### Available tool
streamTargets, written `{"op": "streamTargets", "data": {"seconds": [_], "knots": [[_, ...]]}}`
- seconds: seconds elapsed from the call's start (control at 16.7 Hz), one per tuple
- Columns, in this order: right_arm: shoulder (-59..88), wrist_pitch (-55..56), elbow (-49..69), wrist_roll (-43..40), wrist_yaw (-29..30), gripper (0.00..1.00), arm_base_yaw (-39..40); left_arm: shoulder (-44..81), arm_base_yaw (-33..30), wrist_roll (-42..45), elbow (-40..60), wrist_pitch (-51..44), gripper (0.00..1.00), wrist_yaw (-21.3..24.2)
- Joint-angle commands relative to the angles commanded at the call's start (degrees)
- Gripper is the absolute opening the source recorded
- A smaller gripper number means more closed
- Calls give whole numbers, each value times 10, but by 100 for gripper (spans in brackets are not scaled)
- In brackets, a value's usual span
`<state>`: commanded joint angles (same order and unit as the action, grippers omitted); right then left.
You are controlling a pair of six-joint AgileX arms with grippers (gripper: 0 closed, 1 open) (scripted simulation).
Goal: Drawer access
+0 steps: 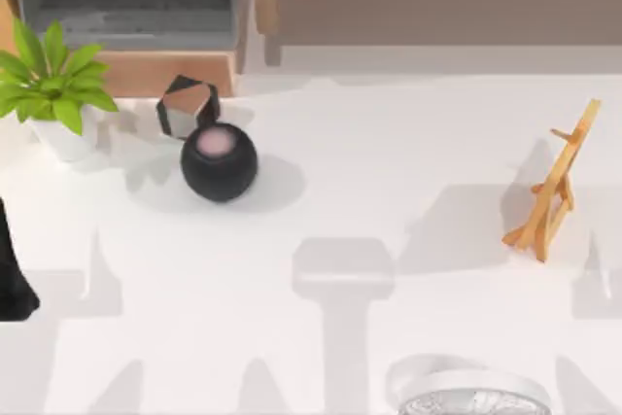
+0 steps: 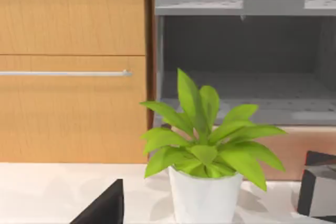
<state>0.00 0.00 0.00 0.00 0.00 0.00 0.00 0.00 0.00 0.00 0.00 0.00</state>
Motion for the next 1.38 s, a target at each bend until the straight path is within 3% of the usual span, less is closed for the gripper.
{"op": "streamTargets", "data": {"seconds": [0.36, 1.02, 1.38], "knots": [[0, 0, 0, 0, 0, 100, 0, 64, -19, 3, 31, 47, 100, -24], [0, 0, 0, 0, 0, 100, 0, 487, -145, 6, 193, 298, 100, -141], [0, 0, 0, 0, 0, 100, 0, 579, -171, 8, 229, 352, 100, -167]]}}
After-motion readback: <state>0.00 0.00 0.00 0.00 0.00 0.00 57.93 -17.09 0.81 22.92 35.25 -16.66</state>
